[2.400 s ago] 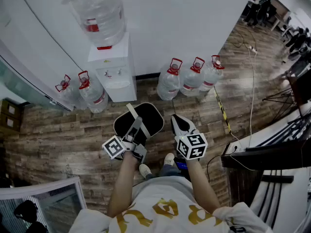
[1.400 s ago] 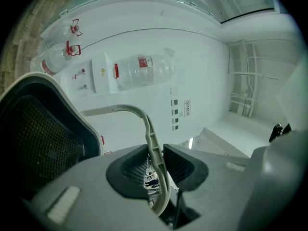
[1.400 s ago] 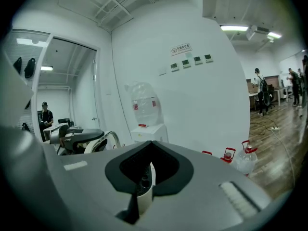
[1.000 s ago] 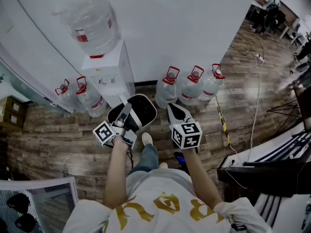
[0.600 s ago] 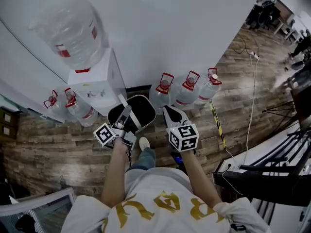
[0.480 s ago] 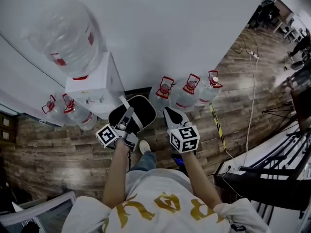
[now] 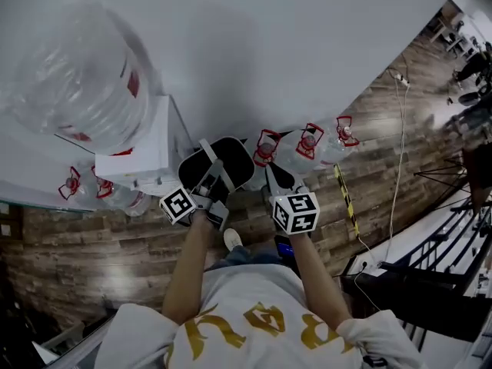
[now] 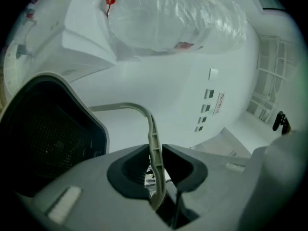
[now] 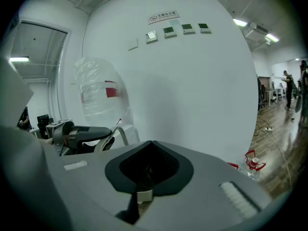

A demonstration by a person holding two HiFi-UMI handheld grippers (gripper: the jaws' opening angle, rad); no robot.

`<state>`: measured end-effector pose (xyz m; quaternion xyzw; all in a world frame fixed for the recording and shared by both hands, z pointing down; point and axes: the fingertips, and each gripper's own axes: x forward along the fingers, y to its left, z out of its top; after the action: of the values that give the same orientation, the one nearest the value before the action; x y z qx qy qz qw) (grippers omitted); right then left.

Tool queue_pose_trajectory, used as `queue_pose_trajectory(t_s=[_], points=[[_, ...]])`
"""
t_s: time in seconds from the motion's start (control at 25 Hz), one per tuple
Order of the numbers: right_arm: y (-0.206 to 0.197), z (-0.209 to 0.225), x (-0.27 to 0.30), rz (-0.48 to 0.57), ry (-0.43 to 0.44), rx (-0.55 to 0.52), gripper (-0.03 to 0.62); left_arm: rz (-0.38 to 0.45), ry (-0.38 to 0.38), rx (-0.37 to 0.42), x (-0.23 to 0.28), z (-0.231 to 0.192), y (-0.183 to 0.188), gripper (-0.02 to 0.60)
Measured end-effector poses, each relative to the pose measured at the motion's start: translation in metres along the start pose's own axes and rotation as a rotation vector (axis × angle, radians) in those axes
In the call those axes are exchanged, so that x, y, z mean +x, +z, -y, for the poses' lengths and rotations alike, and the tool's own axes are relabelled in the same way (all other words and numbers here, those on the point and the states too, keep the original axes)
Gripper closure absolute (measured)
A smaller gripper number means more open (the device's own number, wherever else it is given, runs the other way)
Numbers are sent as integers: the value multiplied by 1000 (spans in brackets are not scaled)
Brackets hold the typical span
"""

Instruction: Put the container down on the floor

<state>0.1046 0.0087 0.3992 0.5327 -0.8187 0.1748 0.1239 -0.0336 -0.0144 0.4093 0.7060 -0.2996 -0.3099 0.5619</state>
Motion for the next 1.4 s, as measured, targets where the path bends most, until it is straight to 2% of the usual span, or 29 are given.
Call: queue_pose_trajectory(t_s=[0.08, 0.24, 0.4, 0.56, 0.84, 1.4], points=[[3, 6, 6, -1, -15, 8, 571, -5, 5, -3, 11, -6, 8, 500], [10, 10, 15, 1, -26, 22, 571, -7, -43, -42, 29, 5, 19, 500], [18, 9, 30, 3, -12, 18, 571, 7, -57, -73, 37, 8, 26, 500], [21, 9, 42, 5, 10, 18, 571, 7, -56, -71, 41, 5, 27, 502], [13, 15, 57, -11, 29, 25, 571, -2, -30, -81, 47, -6, 20, 502], [-19, 40, 93, -98, 50, 40, 571, 18, 31, -118, 59, -62, 25, 505]])
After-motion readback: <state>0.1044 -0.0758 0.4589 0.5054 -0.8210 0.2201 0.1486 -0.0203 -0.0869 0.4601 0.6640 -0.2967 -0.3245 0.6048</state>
